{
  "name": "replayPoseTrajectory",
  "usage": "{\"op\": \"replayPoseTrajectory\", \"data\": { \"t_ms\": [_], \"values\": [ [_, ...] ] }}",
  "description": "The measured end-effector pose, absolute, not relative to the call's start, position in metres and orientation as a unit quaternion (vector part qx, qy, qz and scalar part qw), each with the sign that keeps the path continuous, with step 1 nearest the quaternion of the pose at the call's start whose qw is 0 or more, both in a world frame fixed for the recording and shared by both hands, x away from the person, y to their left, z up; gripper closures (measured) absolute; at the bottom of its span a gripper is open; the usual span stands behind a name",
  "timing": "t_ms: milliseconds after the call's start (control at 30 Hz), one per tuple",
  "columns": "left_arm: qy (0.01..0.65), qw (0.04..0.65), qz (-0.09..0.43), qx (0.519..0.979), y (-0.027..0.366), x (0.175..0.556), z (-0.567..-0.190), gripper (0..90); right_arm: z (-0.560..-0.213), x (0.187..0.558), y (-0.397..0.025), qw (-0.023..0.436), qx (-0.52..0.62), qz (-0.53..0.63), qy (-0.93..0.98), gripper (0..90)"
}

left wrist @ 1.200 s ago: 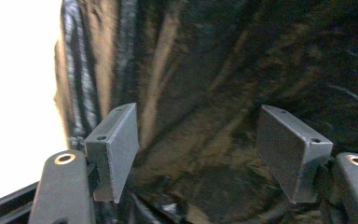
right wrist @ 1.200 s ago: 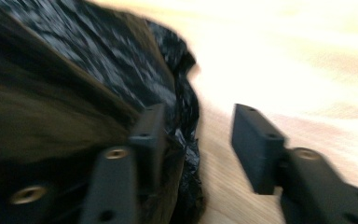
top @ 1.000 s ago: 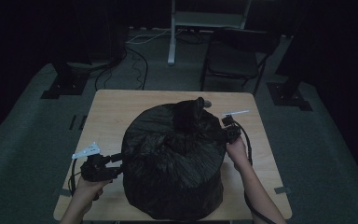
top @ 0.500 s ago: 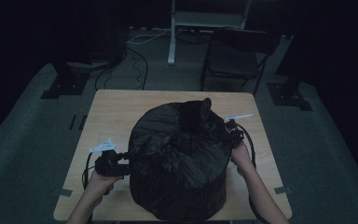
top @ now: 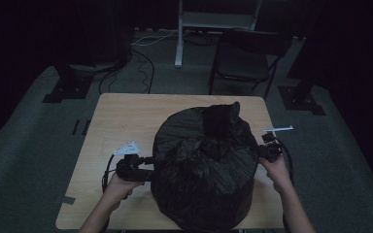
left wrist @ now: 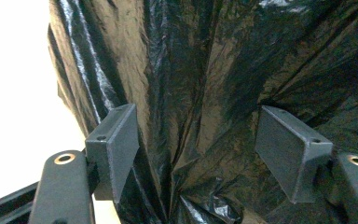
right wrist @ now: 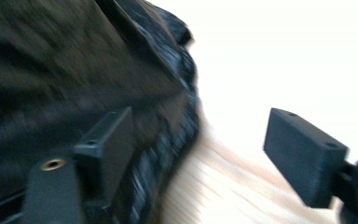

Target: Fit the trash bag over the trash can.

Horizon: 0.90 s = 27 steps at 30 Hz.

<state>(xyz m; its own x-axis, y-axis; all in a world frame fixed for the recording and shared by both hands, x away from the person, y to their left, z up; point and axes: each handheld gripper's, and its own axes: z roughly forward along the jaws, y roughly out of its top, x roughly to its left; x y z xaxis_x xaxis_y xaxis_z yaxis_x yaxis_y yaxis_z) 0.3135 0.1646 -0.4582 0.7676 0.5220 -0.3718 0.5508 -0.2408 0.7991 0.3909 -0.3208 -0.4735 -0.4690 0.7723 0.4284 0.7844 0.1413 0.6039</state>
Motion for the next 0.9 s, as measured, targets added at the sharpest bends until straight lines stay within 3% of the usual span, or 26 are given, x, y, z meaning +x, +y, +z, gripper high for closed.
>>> {"op": "replayPoseTrajectory", "data": {
  "t_ms": [100,433,633,667,900],
  "values": [
    [0.333,0.513,-0.020,0.791,0.155,0.315,-0.458,31.0,-0.476,0.382,-0.343,0.003,-0.531,-0.408,-0.742,23.6],
    [0.330,0.503,-0.007,0.799,0.151,0.313,-0.460,30.9,-0.468,0.331,-0.408,-0.124,-0.532,-0.459,-0.701,18.2],
    [0.346,0.487,0.016,0.802,0.169,0.302,-0.466,30.9,-0.451,0.317,-0.420,-0.091,-0.521,-0.502,-0.684,11.8],
    [0.353,0.482,0.025,0.801,0.175,0.299,-0.467,30.9,-0.441,0.313,-0.419,-0.068,-0.499,-0.525,-0.687,11.9],
    [0.386,0.466,0.046,0.795,0.207,0.280,-0.479,27.4,-0.401,0.304,-0.404,-0.072,-0.431,-0.590,-0.679,11.8]
  ]
}}
